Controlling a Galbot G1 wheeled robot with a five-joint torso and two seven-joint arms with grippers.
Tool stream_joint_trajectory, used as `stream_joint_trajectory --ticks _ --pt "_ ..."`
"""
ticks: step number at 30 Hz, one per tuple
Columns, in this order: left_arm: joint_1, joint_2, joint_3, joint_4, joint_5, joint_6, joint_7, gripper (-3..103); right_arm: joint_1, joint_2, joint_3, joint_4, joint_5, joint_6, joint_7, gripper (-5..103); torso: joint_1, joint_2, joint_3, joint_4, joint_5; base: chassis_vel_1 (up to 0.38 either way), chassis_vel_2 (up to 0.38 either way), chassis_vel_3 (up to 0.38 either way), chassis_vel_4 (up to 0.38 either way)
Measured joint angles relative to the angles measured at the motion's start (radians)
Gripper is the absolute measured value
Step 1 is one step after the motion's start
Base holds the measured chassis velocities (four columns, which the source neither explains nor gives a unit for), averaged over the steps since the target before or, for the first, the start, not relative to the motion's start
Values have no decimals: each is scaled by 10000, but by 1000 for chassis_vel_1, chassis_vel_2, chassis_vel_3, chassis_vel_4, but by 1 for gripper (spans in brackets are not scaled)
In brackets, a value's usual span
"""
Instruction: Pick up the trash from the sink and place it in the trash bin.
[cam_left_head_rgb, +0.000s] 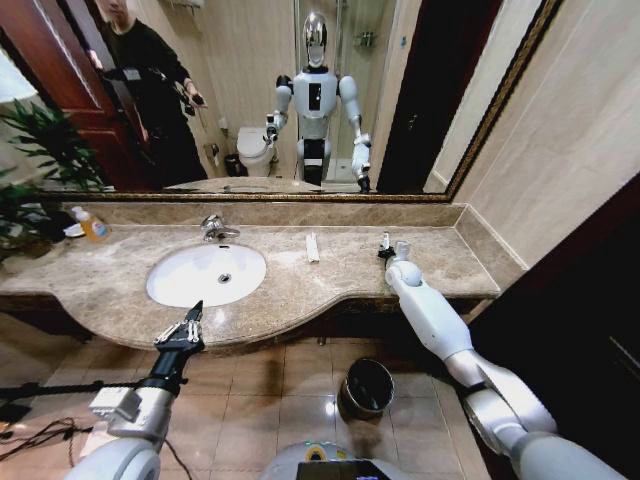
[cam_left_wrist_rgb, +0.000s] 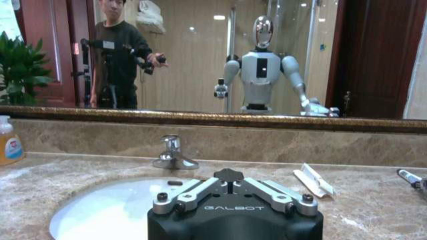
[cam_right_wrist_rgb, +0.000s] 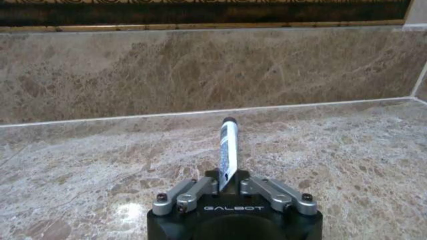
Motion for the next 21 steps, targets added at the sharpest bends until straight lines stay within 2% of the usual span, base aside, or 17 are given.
stream_joint_trajectory --ticks 1,4,12,21 --pt "0 0 0 0 0 0 0 0 0 0 0 0 0 0 0 17 0 0 0 0 0 0 0 0 0" --pt "0 0 0 0 0 0 0 0 -141 -42 33 189 -45 97 -19 2 0 0 1 0 2 0 0 0 0" --pt "0 0 0 0 0 0 0 0 -536 -279 130 891 -218 314 -127 0 1 0 1 0 1 0 0 0 0" --pt "0 0 0 -1 0 0 0 0 -2053 -1064 708 3256 -212 500 -285 0 1 0 1 0 0 0 0 0 0"
